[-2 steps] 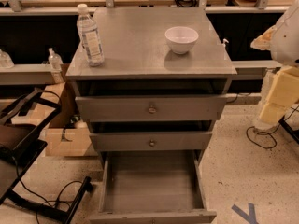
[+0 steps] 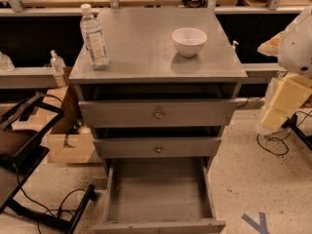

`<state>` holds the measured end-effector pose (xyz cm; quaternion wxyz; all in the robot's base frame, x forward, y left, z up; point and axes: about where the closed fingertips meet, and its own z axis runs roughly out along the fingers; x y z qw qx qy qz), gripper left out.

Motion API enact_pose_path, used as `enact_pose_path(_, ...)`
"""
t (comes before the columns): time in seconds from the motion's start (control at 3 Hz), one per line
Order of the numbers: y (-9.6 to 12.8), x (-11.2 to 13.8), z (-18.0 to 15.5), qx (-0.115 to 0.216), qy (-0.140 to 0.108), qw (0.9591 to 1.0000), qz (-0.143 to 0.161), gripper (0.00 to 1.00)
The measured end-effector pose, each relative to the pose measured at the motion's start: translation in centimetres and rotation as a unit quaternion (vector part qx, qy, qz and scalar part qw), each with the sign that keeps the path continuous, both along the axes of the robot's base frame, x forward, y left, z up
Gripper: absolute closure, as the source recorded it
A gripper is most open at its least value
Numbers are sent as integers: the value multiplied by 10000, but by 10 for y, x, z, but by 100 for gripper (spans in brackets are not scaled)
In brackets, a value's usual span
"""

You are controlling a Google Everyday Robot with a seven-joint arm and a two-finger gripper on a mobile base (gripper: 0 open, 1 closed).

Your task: Place blue plastic bottle into bottom drawer

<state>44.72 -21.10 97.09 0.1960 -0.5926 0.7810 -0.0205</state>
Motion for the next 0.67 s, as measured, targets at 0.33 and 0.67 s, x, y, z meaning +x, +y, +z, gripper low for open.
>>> enact_pose_path(0.33,41,50,-22,947,-295,9948,239,0)
enact_pose_path(0.67,106,137,-16,2271,-889,9688,450,0)
